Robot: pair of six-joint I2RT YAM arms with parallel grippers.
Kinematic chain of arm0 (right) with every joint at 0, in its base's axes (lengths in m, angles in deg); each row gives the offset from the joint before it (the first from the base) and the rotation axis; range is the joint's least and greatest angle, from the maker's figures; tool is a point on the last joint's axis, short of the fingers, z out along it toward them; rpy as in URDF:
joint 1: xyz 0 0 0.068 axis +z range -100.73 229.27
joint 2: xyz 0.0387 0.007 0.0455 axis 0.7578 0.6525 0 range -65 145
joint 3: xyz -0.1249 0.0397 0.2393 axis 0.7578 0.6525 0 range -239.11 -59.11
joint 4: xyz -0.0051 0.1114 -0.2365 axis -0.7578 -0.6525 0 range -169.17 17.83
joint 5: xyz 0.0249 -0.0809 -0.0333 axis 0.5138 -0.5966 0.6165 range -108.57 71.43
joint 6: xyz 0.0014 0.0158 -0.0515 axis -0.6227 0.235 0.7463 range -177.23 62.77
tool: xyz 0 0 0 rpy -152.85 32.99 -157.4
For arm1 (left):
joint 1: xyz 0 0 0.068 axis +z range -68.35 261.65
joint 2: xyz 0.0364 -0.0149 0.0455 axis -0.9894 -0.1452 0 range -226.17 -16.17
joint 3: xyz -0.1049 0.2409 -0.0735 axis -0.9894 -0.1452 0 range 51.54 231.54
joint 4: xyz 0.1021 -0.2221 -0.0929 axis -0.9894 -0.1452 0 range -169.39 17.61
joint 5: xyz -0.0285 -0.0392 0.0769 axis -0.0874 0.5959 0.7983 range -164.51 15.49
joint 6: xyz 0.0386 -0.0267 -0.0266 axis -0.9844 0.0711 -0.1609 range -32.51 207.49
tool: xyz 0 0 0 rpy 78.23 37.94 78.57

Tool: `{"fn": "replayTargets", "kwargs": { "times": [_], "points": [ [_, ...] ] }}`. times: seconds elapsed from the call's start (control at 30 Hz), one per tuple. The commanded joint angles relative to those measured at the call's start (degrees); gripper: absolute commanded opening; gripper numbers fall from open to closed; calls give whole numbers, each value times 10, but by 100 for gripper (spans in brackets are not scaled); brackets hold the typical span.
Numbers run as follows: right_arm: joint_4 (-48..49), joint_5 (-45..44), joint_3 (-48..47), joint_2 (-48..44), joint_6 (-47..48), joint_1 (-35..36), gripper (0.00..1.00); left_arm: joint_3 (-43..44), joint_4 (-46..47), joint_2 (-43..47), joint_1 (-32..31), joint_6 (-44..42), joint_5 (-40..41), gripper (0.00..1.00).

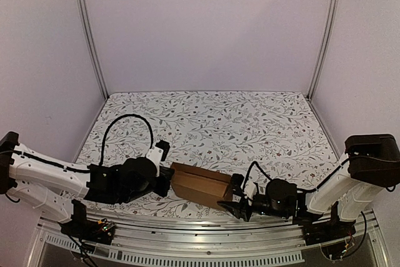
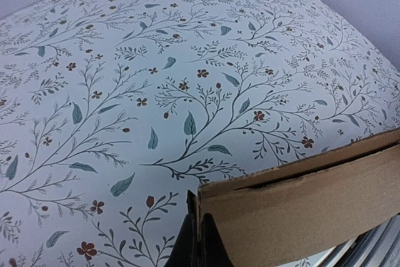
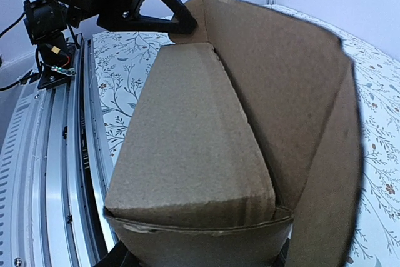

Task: Fold the paper box

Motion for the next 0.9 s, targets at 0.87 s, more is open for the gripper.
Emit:
{"fn": "replayTargets", "kwargs": {
  "times": [0.87],
  "points": [
    [51, -67, -6, 4, -22, 0, 29, -9, -50, -66, -46, 19, 2, 0]
  ]
}}
